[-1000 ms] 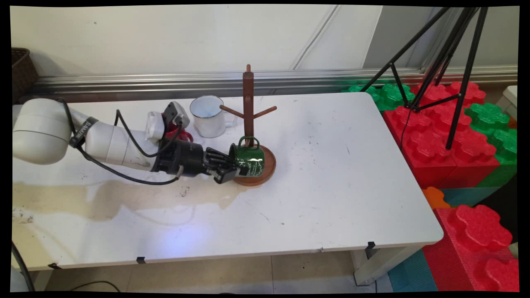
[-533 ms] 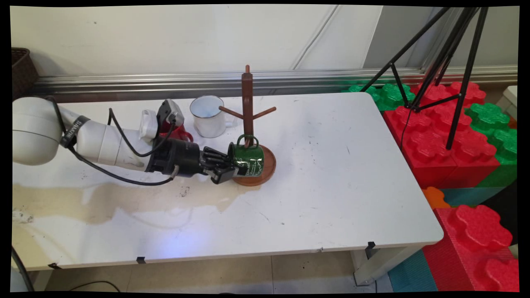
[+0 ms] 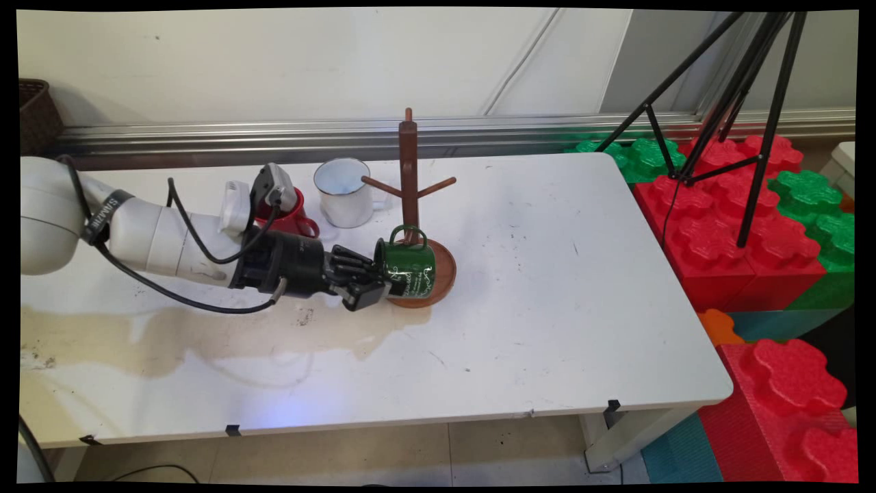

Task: Place the picked object on the table

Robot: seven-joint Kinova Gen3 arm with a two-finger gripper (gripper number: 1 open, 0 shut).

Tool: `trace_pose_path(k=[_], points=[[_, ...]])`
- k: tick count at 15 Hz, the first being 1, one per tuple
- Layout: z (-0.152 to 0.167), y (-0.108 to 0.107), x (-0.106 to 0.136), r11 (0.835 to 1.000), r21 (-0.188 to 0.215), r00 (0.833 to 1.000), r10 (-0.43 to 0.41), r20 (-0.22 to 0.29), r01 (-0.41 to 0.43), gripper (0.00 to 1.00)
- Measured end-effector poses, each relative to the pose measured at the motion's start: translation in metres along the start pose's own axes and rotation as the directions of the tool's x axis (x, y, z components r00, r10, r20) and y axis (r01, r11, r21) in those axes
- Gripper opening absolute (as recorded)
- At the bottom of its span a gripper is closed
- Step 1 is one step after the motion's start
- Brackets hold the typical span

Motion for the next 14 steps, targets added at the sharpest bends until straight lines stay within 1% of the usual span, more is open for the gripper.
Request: trace_pose_path(k=[5, 9, 13, 14], points=[[-0.014, 0.008, 0.001, 1.0, -0.007, 0.999, 0.019, 0.026, -0.019, 0.0], [-0.028, 0.018, 0.002, 0.997, -0.038, 0.996, 0.074, 0.04, -0.072, 0.0], [-0.043, 0.02, 0.006, 0.989, -0.037, 0.986, 0.144, 0.087, -0.141, 0.0], [-0.051, 0.019, 0.007, 0.985, -0.033, 0.978, 0.174, 0.117, -0.171, 0.0]])
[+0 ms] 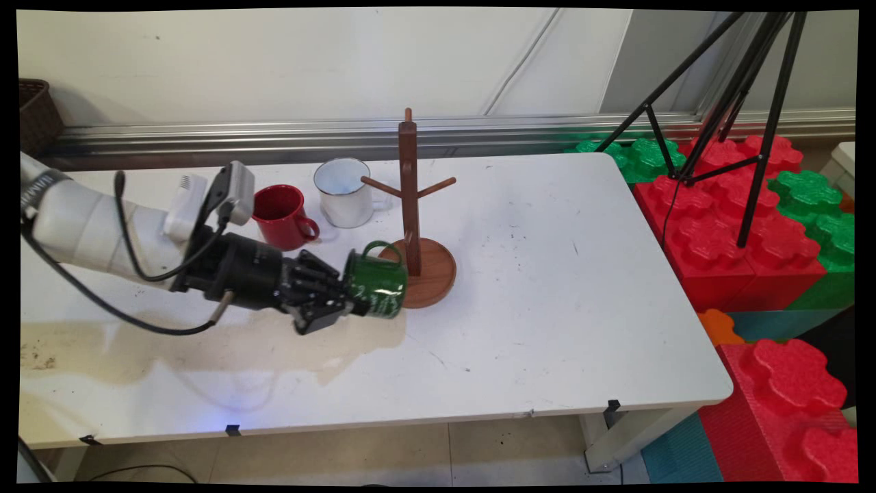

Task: Place the picked object on the table

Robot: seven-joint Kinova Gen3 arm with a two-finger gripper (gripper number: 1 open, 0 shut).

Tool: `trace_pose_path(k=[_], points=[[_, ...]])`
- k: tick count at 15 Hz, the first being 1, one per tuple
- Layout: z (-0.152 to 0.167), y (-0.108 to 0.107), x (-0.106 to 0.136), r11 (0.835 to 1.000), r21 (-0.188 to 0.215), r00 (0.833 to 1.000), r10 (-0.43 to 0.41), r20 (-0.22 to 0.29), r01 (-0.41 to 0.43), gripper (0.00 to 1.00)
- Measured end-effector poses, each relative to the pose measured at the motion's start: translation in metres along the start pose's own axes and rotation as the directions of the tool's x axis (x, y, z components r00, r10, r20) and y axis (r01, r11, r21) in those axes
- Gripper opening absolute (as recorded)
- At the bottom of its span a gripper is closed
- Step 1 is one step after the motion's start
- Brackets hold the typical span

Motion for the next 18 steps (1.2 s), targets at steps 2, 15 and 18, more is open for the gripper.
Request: trace_pose_path(k=[2, 15, 18], points=[[-0.013, -0.002, 0.0, 0.999, 0.008, 0.998, 0.043, 0.052, -0.044, 0.0], [-0.07, -0.028, 0.01, 0.968, 0.048, 0.886, 0.204, 0.416, -0.246, 0.0], [-0.074, -0.04, 0.016, 0.951, 0.076, 0.838, 0.226, 0.496, -0.301, 0.0]])
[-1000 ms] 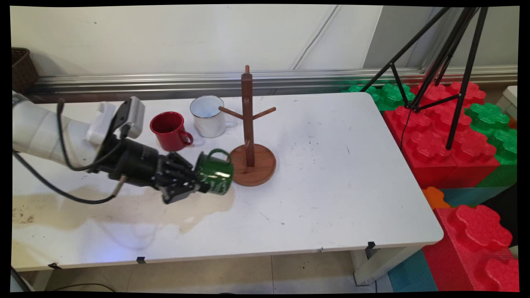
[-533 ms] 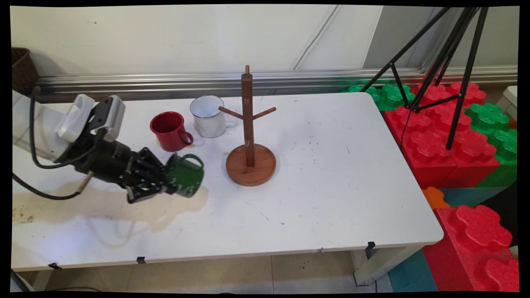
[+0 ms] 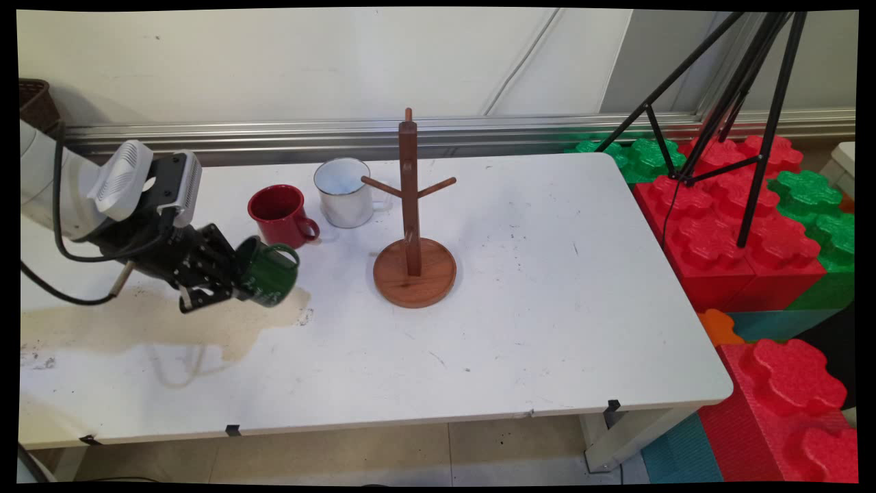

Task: Place the picked object on the table

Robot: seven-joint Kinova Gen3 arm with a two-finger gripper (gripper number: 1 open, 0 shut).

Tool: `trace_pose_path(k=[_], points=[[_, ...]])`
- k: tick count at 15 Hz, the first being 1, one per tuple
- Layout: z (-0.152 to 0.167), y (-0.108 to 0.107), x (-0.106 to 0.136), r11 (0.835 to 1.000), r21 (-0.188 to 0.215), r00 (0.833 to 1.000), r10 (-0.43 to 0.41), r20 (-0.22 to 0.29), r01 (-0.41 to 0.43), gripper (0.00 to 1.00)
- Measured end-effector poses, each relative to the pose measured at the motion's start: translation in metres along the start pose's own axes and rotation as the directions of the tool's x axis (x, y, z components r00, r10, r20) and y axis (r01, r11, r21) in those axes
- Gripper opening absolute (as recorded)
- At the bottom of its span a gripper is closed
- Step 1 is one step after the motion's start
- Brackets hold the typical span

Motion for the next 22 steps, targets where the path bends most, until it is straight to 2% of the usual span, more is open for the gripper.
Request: trace_pose_path(k=[3, 6, 9, 12, 18, 22], points=[[-0.003, -0.01, -0.006, 0.998, 0.037, 0.995, 0.052, 0.089, -0.056, 0.0], [-0.004, -0.014, -0.014, 0.994, 0.047, 0.984, 0.092, 0.15, -0.1, 0.0], [-0.005, -0.017, -0.023, 0.988, 0.05, 0.968, 0.13, 0.213, -0.144, 0.0], [-0.004, -0.016, -0.037, 0.981, 0.043, 0.942, 0.171, 0.287, -0.191, 0.0], [0.002, -0.021, -0.054, 0.965, 0.032, 0.899, 0.23, 0.372, -0.261, 0.0], [0.007, -0.023, -0.06, 0.958, 0.025, 0.882, 0.252, 0.397, -0.285, 0.0]])
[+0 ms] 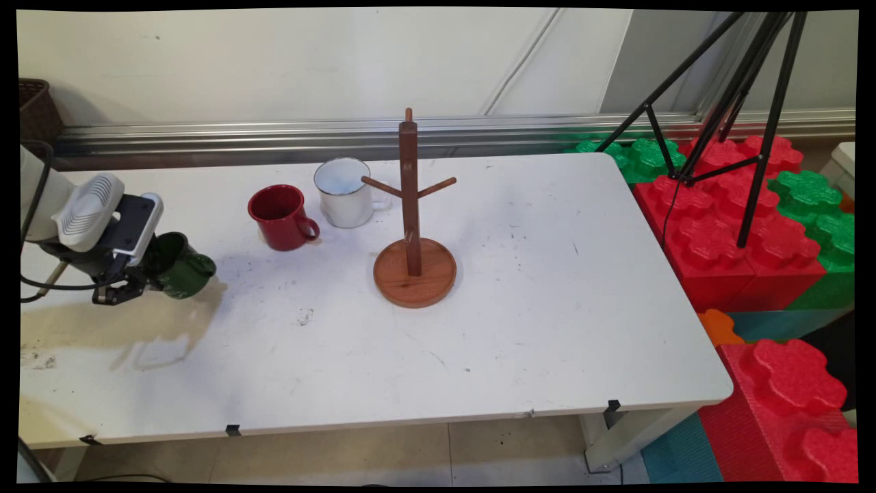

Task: Place the picked object on the table

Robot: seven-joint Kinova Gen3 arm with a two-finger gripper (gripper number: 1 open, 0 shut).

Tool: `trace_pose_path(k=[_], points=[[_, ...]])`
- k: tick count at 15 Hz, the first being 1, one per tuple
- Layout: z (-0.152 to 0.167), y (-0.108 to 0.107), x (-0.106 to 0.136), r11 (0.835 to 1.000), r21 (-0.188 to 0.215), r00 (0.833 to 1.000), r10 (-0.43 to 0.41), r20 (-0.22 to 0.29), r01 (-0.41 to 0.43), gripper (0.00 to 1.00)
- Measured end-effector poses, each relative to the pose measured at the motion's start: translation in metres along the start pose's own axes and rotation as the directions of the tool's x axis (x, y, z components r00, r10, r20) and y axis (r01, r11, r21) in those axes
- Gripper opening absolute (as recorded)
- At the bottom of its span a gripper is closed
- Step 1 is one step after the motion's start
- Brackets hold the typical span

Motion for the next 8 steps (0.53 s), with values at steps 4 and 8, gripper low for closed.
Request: trace_pose_path(k=[4, 8], points=[[0.012, 0.0, 0.0, 0.999, -0.003, 0.999, 0.039, 0.016, -0.039, 0.0], [0.021, 0.0, 0.005, 0.997, -0.003, 0.997, 0.073, 0.017, -0.073, 0.0]])
